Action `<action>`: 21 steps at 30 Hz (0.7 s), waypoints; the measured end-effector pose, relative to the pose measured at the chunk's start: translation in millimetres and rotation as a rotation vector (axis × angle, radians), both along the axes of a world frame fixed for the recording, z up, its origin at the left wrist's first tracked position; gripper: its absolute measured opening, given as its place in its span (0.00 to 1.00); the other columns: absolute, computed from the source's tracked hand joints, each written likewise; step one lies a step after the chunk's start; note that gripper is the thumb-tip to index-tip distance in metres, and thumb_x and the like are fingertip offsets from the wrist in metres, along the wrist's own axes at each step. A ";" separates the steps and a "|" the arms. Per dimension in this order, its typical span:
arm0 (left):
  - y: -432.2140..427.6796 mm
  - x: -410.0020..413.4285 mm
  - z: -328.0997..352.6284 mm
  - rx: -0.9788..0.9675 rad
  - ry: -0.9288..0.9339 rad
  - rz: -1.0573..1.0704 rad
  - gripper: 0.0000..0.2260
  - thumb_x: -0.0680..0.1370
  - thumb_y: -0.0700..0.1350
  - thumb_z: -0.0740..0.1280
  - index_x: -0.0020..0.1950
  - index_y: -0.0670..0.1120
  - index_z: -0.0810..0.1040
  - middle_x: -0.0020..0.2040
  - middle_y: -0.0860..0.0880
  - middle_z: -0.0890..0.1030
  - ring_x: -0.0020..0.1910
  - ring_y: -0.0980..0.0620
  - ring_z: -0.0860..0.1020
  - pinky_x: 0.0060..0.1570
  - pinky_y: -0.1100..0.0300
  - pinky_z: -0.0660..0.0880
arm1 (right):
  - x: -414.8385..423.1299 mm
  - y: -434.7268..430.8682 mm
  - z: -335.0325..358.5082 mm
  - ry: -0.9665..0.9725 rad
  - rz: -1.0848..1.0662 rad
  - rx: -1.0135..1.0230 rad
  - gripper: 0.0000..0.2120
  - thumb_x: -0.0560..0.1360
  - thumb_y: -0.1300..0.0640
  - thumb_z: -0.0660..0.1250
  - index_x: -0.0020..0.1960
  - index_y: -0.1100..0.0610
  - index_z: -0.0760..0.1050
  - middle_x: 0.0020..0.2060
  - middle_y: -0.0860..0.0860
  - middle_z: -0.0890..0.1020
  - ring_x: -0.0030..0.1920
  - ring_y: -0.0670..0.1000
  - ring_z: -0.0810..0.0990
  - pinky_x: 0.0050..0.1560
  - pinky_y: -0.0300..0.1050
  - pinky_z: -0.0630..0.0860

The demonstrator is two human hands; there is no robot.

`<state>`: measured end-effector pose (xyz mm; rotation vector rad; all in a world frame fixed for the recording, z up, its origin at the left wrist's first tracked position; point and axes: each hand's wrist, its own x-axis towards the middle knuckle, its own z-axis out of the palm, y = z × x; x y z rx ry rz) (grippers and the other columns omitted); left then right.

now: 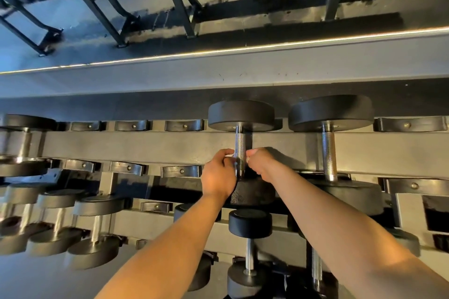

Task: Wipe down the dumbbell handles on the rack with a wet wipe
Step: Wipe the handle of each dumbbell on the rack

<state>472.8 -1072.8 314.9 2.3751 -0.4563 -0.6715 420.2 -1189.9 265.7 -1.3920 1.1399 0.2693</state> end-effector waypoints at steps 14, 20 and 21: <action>2.2 1.2 -6.7 -0.069 0.009 0.038 0.15 0.82 0.47 0.55 0.62 0.55 0.79 0.53 0.54 0.85 0.53 0.53 0.81 0.58 0.52 0.78 | -4.5 0.2 18.2 0.226 0.472 -0.170 0.11 0.80 0.64 0.63 0.59 0.64 0.78 0.45 0.56 0.76 0.45 0.53 0.76 0.47 0.45 0.73; 7.4 2.6 -4.3 -0.251 0.090 0.140 0.13 0.86 0.46 0.55 0.62 0.54 0.78 0.51 0.58 0.83 0.53 0.58 0.79 0.57 0.58 0.75 | -29.4 3.0 32.6 0.227 0.370 -0.333 0.09 0.79 0.53 0.66 0.51 0.59 0.79 0.37 0.51 0.74 0.38 0.50 0.73 0.35 0.42 0.66; 9.2 5.6 -6.5 -0.319 0.129 0.182 0.12 0.85 0.46 0.56 0.60 0.54 0.78 0.51 0.57 0.83 0.55 0.57 0.79 0.59 0.56 0.75 | -31.4 6.5 35.9 0.206 0.369 -0.357 0.08 0.78 0.54 0.65 0.48 0.59 0.79 0.36 0.51 0.74 0.40 0.52 0.75 0.37 0.43 0.66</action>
